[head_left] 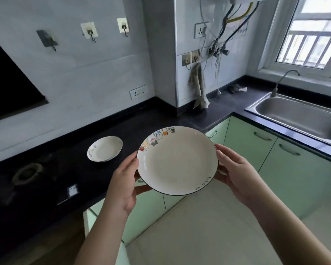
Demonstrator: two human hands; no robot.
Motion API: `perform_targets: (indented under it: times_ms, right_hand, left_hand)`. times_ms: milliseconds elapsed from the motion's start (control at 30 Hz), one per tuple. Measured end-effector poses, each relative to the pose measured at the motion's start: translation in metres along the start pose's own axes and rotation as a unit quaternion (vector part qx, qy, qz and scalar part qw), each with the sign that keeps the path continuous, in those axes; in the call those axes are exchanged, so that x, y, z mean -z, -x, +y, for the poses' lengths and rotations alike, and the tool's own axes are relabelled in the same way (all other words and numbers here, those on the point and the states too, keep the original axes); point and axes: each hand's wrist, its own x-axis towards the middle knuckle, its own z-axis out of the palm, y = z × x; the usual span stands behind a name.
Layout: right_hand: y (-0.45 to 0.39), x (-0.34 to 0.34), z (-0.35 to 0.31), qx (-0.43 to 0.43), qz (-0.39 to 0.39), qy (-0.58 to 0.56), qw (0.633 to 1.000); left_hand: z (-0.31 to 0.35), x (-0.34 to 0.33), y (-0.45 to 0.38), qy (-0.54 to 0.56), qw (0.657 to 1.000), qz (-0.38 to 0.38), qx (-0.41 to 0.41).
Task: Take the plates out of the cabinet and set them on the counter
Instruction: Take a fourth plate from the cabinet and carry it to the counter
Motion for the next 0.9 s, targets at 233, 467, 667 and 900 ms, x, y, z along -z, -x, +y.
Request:
perform_targets:
  times_ms: [233,467,667,900]
  right_hand:
    - [-0.070,0.080,-0.023,-0.023,-0.005,0.002,1.000]
    - [-0.145,0.081,-0.017,-0.063,-0.071,0.007,0.995]
    - [-0.215,0.016,0.007,-0.089,-0.140,0.041,0.985]
    - [-0.308,-0.055,0.020,-0.099,-0.165,0.073,0.979]
  left_hand:
    - [-0.014,-0.092,-0.044,-0.008,1.000,0.003,0.028]
    - [-0.017,-0.098,-0.085,0.003,0.998,0.056,0.036]
    - [-0.011,-0.041,-0.140,0.028,0.995,0.096,0.031]
    - [0.001,0.005,-0.229,0.066,0.990,0.119,0.041]
